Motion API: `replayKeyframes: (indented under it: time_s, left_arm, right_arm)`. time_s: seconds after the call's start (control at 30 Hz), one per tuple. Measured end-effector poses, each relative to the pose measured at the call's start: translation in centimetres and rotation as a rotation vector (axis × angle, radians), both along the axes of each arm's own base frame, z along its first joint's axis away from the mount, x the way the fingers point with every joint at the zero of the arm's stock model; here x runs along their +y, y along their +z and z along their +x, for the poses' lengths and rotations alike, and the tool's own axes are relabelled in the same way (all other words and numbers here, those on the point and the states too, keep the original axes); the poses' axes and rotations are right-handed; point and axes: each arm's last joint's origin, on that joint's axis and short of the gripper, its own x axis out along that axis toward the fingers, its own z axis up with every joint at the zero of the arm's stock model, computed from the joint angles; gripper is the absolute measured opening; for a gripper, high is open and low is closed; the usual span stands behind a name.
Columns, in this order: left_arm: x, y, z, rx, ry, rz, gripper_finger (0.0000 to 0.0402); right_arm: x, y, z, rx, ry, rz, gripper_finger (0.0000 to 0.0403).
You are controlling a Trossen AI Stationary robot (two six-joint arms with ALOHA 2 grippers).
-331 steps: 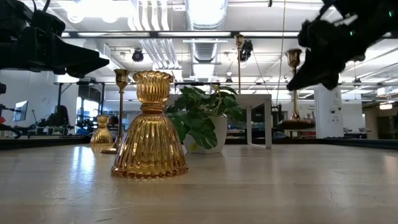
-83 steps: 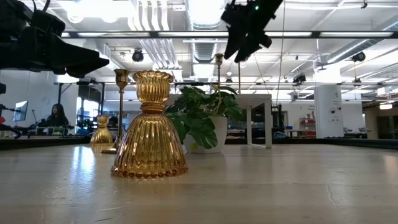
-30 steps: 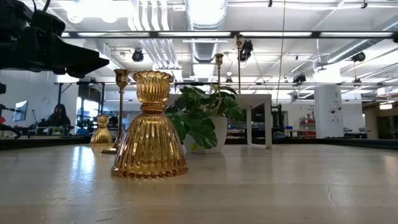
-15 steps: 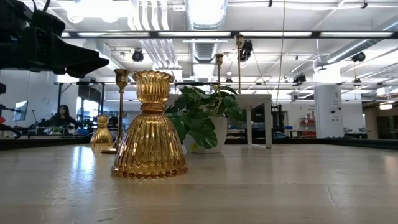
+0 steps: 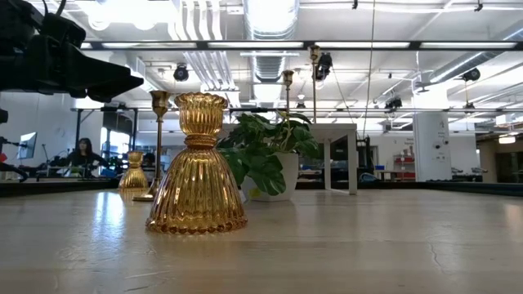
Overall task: Pick & Place candle stick holders
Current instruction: Put the yellow glass candle holder on the shelf
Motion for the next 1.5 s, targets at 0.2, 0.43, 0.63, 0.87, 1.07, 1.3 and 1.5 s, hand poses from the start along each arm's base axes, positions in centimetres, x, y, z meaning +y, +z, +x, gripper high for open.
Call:
replayKeyframes:
  time_s: [0.2, 0.43, 0.63, 0.87, 1.07, 1.3, 1.5]
  left_arm:
    - [0.0, 0.0, 0.0, 0.0, 0.0, 0.0, 0.0319]
    - [0.0, 0.0, 0.0, 0.0, 0.0, 0.0, 0.0319]
    - [0.0, 0.0, 0.0, 0.0, 0.0, 0.0, 0.0319]
    - [0.0, 0.0, 0.0, 0.0, 0.0, 0.0, 0.0319]
    - [0.0, 0.0, 0.0, 0.0, 0.0, 0.0, 0.0319]
    - [0.0, 0.0, 0.0, 0.0, 0.0, 0.0, 0.0319]
    - [0.0, 0.0, 0.0, 0.0, 0.0, 0.0, 0.0319]
  right_arm:
    - [1.2, -0.5, 0.7, -0.016, -0.021, -0.155, 0.018]
    - [1.3, 0.0, 0.9, -0.016, -0.105, -0.251, 0.0235]
    - [1.7, 0.5, 1.3, -0.053, -0.113, -0.247, 0.0285]
    - [1.3, 0.4, 1.8, -0.073, -0.129, -0.261, 0.0305]
    - [1.0, 0.2, 2.0, -0.097, -0.145, -0.275, 0.0289]
    - [0.9, 0.3, 2.2, -0.145, -0.156, -0.288, 0.0266]
    - [0.8, -0.1, 2.6, -0.181, -0.173, -0.27, 0.0252]
